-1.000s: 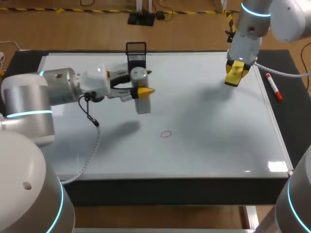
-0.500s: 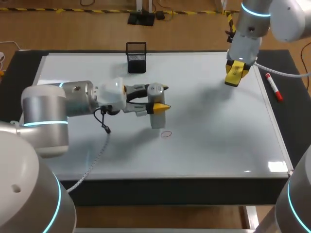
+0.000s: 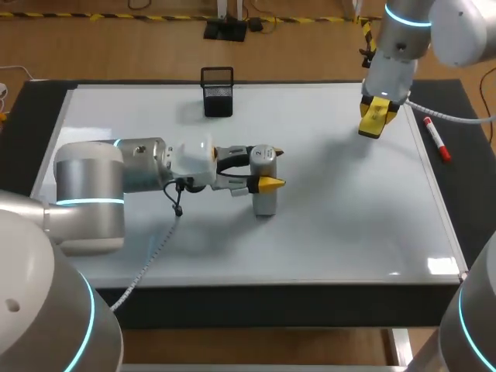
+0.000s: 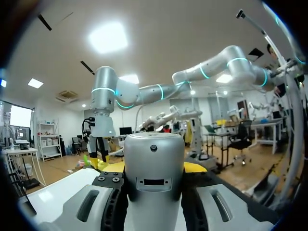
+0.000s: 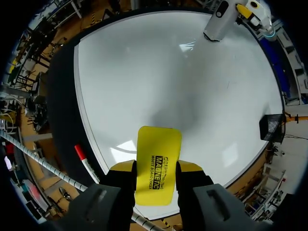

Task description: Pick up the inspection probe, press it on each red-marked spot on the whiteboard one by one, put down the probe, pick up the eraser, and wipe off all the red marks.

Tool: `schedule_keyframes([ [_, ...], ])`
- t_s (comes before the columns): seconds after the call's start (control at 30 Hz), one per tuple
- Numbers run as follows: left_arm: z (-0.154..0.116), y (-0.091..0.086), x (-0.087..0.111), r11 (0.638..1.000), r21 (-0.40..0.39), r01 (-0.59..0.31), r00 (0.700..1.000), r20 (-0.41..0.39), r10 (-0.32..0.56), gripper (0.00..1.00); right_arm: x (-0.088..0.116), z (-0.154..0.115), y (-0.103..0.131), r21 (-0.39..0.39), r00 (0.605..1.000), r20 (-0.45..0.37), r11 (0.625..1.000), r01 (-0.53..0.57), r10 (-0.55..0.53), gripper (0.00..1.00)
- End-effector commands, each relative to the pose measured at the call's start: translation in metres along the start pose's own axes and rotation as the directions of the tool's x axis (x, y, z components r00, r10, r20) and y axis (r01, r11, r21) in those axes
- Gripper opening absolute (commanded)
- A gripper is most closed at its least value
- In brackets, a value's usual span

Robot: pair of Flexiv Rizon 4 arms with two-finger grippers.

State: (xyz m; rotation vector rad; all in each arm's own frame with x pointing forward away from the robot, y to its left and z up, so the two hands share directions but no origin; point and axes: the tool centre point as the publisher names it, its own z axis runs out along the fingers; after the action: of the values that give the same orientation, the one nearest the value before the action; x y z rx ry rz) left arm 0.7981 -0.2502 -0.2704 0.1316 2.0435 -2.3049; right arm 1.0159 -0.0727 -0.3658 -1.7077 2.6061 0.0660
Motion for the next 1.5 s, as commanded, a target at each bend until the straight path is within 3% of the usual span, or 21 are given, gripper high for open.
schedule_keyframes([
  [0.03, 0.002, 0.002, -0.001, 1.0, 0.002, 0.003, 1.0, -0.001, -0.003, 0.0, 0.0, -0.001, -0.001, 0.0, 1.0, -0.004, 1.0, 0.002, -0.002, 0.0],
  [1.17, -0.001, 0.007, 0.0, 0.999, -0.01, 0.033, 0.999, -0.003, -0.033, 0.0, 0.0, -0.001, -0.001, 0.0, 1.0, -0.004, 1.0, 0.002, -0.002, 0.0],
  [1.5, -0.001, -0.005, -0.001, 1.0, -0.005, 0.027, 1.0, 0.001, -0.027, 0.0, 0.0, -0.001, -0.001, 0.0, 1.0, -0.004, 1.0, 0.002, -0.002, 0.0],
])
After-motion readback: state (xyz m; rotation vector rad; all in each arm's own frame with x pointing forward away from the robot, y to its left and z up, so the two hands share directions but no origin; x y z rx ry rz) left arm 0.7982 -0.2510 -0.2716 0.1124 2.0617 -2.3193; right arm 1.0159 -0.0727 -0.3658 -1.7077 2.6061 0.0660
